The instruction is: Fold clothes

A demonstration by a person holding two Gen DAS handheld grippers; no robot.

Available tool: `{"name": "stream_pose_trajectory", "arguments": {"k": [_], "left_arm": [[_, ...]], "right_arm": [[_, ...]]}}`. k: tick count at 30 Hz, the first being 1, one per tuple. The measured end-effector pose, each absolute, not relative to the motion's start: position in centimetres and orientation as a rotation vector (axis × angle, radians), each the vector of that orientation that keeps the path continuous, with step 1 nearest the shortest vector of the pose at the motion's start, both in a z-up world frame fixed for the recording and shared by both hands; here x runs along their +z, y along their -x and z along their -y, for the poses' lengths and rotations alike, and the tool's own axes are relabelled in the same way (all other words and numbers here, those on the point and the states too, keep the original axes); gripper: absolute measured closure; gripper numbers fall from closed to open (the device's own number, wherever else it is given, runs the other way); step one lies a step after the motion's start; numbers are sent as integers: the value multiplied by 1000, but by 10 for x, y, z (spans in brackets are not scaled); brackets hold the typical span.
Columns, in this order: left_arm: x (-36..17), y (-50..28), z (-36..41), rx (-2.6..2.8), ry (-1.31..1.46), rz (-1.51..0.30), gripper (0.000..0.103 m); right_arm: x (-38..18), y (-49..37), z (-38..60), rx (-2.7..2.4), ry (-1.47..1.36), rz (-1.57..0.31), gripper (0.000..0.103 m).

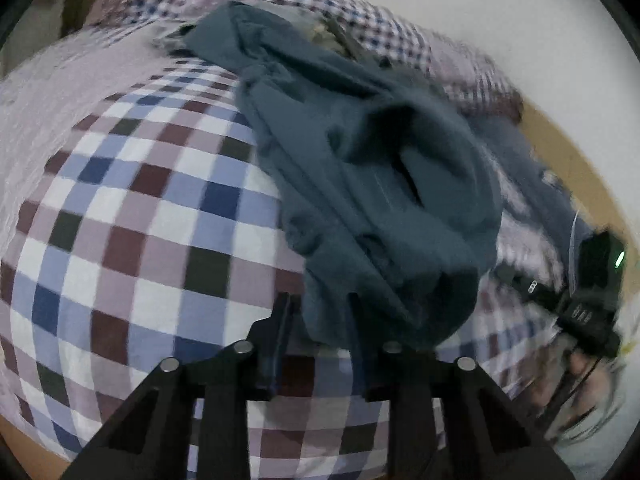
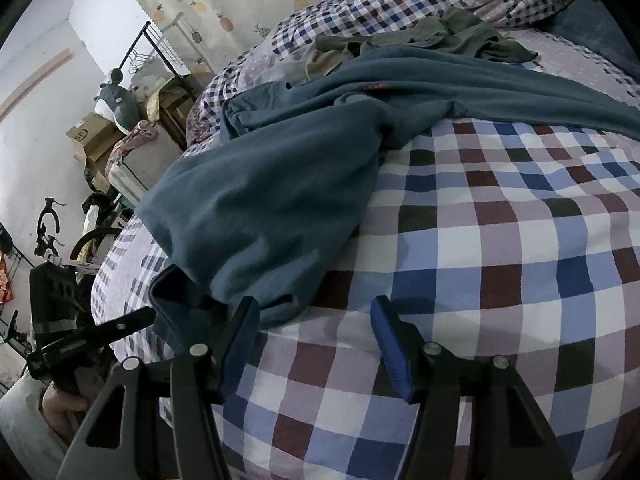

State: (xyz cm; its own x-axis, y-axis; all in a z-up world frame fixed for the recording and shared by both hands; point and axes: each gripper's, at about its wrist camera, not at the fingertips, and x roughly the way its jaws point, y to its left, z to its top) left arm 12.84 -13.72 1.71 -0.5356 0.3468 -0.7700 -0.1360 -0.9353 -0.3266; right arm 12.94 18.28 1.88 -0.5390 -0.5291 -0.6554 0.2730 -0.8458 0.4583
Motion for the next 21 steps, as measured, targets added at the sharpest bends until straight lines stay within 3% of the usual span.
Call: {"name": "stream_pose_trajectory", "arguments": {"k": [3, 4, 5, 8, 11, 16, 21], "left_arm": [[17, -128, 131, 2534, 1332, 263, 79], [17, -129, 129, 2542, 1328, 249, 96], [19, -130, 131, 2545, 1316, 266, 100], [37, -142, 151, 2601, 1196, 375, 100], [60, -164, 186, 2680, 1019, 553, 100], [77, -207, 270, 2841, 696, 1018, 100], [58, -225, 317, 2870, 646, 1340, 100]], "right_arm": [[19, -131, -183, -2381, -1154, 410, 41], [19, -132, -182, -2385, -1155, 407, 41], [18, -133, -182, -2388, -1155, 404, 41], [18, -135, -181, -2400, -1155, 388, 41], [19, -137, -180, -2413, -1153, 382, 41], [21, -140, -179, -2436, -1150, 354, 41], [23, -145, -169, -2467, -1142, 250, 41]]}}
